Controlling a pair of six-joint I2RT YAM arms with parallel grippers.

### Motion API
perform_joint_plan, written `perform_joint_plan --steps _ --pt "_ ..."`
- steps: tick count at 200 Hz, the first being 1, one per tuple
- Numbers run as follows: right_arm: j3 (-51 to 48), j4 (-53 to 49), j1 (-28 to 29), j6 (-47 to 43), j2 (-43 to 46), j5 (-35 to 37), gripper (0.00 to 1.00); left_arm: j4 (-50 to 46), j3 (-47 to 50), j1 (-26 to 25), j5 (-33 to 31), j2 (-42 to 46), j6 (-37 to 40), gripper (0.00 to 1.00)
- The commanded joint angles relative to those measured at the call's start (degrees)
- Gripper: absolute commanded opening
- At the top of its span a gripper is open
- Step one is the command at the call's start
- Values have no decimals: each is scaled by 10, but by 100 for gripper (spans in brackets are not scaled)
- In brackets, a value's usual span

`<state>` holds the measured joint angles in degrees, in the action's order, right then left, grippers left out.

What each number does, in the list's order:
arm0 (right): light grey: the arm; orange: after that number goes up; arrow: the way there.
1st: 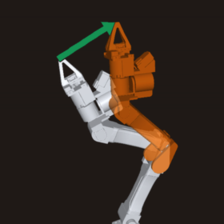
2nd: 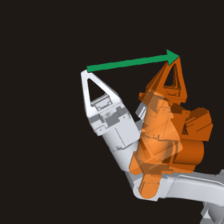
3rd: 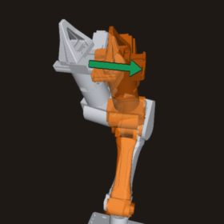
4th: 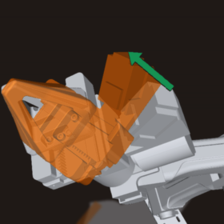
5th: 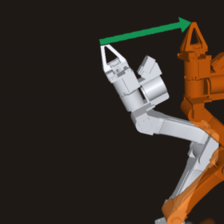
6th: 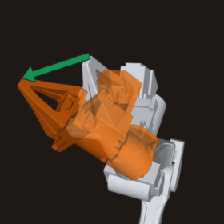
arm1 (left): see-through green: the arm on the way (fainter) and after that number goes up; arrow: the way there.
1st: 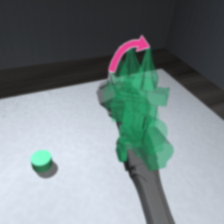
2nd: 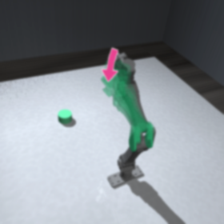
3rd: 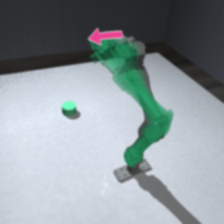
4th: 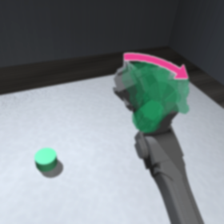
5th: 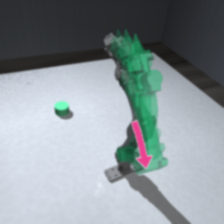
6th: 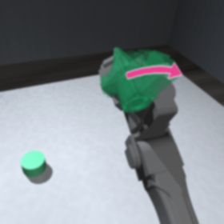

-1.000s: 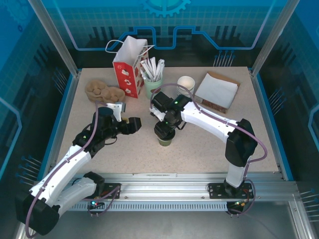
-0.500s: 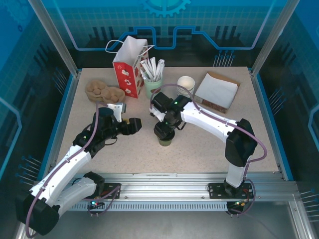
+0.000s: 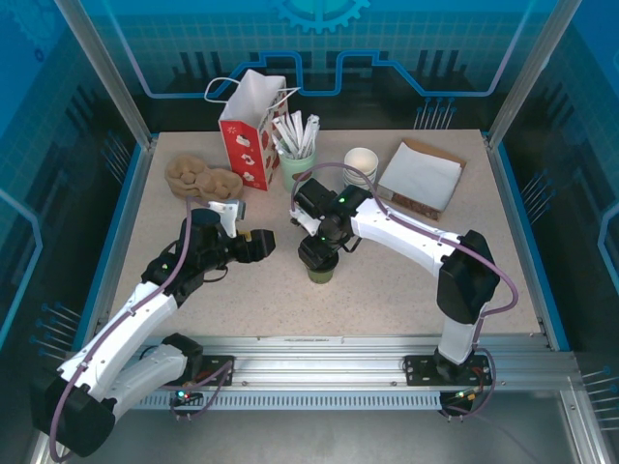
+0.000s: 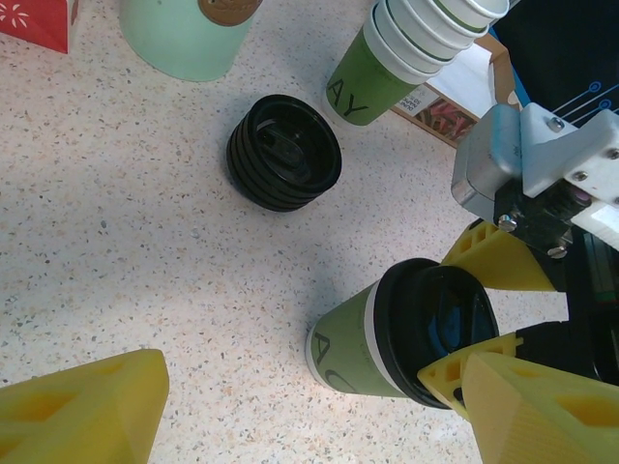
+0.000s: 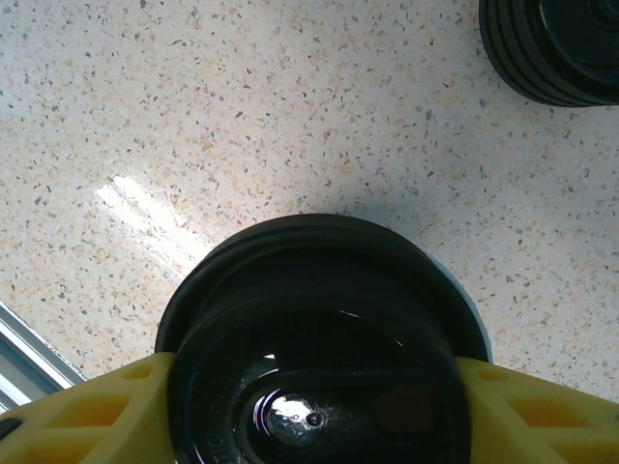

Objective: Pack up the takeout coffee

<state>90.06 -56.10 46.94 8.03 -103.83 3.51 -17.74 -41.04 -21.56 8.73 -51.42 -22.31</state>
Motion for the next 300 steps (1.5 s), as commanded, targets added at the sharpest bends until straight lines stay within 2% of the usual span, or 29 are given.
perform_joint_plan --steps 1,91,255,300 --pt "-14 -16 0 -14 -5 24 59 -5 9 3 13 7 7 81" --pt "-35 -18 8 -23 -15 45 59 -6 13 2 25 6 2 81" --pt "-126 -8 -13 -24 -29 -16 54 -17 40 -6 70 29 -25 82" --pt "-130 -23 -8 -21 -47 5 53 -26 40 -17 64 27 -28 81"
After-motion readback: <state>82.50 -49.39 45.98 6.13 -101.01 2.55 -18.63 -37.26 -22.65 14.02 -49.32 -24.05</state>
